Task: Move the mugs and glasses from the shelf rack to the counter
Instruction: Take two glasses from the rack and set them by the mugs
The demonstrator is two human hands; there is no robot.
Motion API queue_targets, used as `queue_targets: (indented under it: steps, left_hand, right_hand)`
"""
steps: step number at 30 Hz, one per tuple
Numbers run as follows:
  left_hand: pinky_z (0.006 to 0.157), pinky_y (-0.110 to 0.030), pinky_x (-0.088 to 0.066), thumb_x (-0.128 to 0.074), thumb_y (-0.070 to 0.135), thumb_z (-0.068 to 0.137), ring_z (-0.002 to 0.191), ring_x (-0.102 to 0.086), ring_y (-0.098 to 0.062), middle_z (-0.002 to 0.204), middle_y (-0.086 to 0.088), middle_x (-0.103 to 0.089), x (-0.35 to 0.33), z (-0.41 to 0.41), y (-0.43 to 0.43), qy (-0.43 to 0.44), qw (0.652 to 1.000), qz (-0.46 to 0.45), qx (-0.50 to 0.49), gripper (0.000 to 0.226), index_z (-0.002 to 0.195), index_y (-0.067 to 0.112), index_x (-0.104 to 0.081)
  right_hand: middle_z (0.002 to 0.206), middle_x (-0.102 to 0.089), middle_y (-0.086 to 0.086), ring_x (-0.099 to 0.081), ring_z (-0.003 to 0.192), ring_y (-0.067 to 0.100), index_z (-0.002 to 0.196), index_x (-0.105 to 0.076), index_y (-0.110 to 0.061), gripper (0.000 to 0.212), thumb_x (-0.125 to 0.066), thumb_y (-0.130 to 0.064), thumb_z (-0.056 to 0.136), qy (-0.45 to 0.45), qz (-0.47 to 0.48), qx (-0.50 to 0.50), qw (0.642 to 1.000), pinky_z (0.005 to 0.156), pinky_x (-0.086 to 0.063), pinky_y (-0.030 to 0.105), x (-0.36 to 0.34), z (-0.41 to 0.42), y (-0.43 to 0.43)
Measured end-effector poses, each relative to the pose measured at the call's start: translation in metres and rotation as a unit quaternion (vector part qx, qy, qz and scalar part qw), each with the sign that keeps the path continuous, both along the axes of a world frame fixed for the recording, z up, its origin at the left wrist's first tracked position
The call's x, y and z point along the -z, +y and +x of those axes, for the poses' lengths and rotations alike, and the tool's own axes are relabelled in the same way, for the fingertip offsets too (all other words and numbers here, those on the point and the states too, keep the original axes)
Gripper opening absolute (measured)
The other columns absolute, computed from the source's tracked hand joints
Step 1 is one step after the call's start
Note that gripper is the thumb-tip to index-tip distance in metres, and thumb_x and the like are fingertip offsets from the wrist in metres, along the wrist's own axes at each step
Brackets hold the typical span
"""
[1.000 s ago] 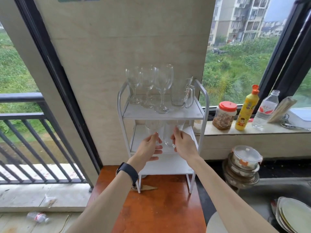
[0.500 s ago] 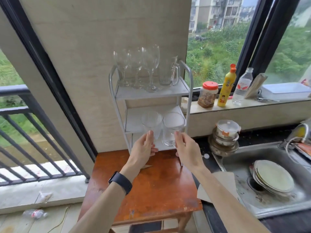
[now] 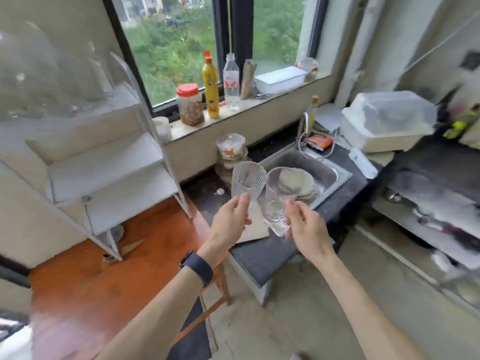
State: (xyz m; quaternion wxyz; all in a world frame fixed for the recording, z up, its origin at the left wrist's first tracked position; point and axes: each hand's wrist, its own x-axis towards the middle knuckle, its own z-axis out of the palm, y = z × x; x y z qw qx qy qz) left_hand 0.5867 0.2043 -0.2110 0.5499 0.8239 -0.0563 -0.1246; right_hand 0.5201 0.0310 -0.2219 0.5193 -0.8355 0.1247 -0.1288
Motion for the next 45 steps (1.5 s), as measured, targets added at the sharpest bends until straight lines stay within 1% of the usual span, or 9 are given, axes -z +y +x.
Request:
queue_targets:
  steps: [3,6,10,16,24,28,37,41,45]
  left_hand:
    - [0.088,-0.048,-0.058,-0.037,0.071,0.094,0.083,-0.074,-0.019,0.081,0.005,-0.071,-0.003,-0.013,-0.079,0.010,0.996,0.013,0.091,0.042,0.088,0.039,-0.062]
    - [0.076,-0.038,-0.055,-0.042,0.058,0.100,0.077,-0.070,-0.023,0.079,-0.003,-0.061,-0.010,-0.039,-0.168,0.027,0.984,-0.033,0.175,0.044,0.083,0.019,-0.056]
    - [0.081,-0.037,-0.057,-0.042,0.059,0.099,0.084,-0.072,-0.018,0.089,-0.003,-0.065,-0.017,-0.092,-0.287,0.050,0.957,-0.068,0.278,0.035,0.088,0.030,-0.059]
    - [0.074,-0.033,-0.051,-0.043,0.052,0.102,0.078,-0.065,-0.019,0.083,-0.004,-0.059,-0.019,-0.196,-0.460,0.069,0.921,-0.115,0.365,0.039,0.089,0.019,-0.059]
    - [0.073,-0.033,-0.049,-0.039,0.051,0.103,0.077,-0.056,-0.020,0.083,-0.008,-0.053,-0.040,-0.291,-0.639,0.059,0.872,-0.104,0.474,0.042,0.084,0.016,-0.051]
    - [0.081,-0.036,-0.055,-0.038,0.054,0.103,0.076,-0.063,-0.014,0.085,-0.004,-0.057,-0.040,-0.308,-0.715,0.042,0.856,-0.083,0.509,0.043,0.085,0.018,-0.052]
    - [0.070,-0.034,-0.049,-0.043,0.056,0.100,0.072,-0.061,-0.019,0.075,-0.003,-0.053,-0.008,-0.301,-0.919,0.042,0.842,-0.091,0.531,0.046,0.074,0.018,-0.048]
    - [0.067,-0.023,-0.053,-0.042,0.050,0.103,0.075,-0.060,-0.018,0.080,-0.005,-0.054,-0.004,-0.287,-1.008,0.052,0.831,-0.078,0.548,0.044,0.086,0.011,-0.054]
    - [0.072,-0.029,-0.051,-0.038,0.052,0.103,0.078,-0.066,-0.015,0.089,-0.004,-0.061,-0.003,-0.274,-1.085,0.043,0.828,-0.035,0.558,0.055,0.110,0.004,-0.061]
  right_hand:
    - [0.054,-0.055,-0.007,-0.058,0.046,0.007,0.072,-0.052,-0.013,0.049,-0.042,-0.049,0.103,-0.001,0.003,0.095,0.995,0.059,-0.047,0.030,0.000,-0.042,-0.063]
    - [0.060,-0.053,-0.007,-0.058,0.045,0.009,0.071,-0.050,-0.014,0.047,-0.043,-0.045,0.104,-0.011,0.005,0.192,0.981,0.057,-0.045,0.030,-0.006,-0.090,-0.131]
    - [0.062,-0.053,-0.005,-0.058,0.046,0.008,0.070,-0.049,-0.014,0.047,-0.041,-0.045,0.105,-0.014,-0.005,0.288,0.958,0.060,-0.045,0.029,-0.018,-0.165,-0.222]
    - [0.069,-0.056,-0.001,-0.057,0.046,0.008,0.069,-0.049,-0.016,0.044,-0.042,-0.040,0.105,-0.029,0.000,0.392,0.920,0.053,-0.045,0.017,-0.026,-0.279,-0.361]
    - [0.066,-0.059,-0.003,-0.064,0.051,0.013,0.069,-0.049,-0.018,0.047,-0.040,-0.047,0.104,-0.021,-0.023,0.483,0.875,0.073,-0.058,0.053,-0.036,-0.391,-0.515]
    - [0.070,-0.060,-0.001,-0.069,0.053,0.017,0.073,-0.052,-0.016,0.048,-0.038,-0.051,0.103,-0.019,-0.020,0.506,0.862,0.070,-0.059,0.049,-0.032,-0.416,-0.582]
    - [0.073,-0.062,0.005,-0.073,0.058,0.018,0.077,-0.052,-0.010,0.050,-0.036,-0.048,0.104,0.009,-0.001,0.535,0.845,0.063,-0.052,0.043,-0.018,-0.413,-0.762]
    - [0.076,-0.061,0.003,-0.073,0.058,0.017,0.080,-0.053,-0.006,0.051,-0.036,-0.047,0.105,0.015,0.026,0.544,0.838,0.064,-0.050,0.040,-0.011,-0.401,-0.847]
    - [0.077,-0.062,0.003,-0.074,0.060,0.016,0.079,-0.053,-0.010,0.050,-0.036,-0.048,0.105,0.036,0.033,0.551,0.833,0.063,-0.051,0.039,-0.008,-0.394,-0.917]
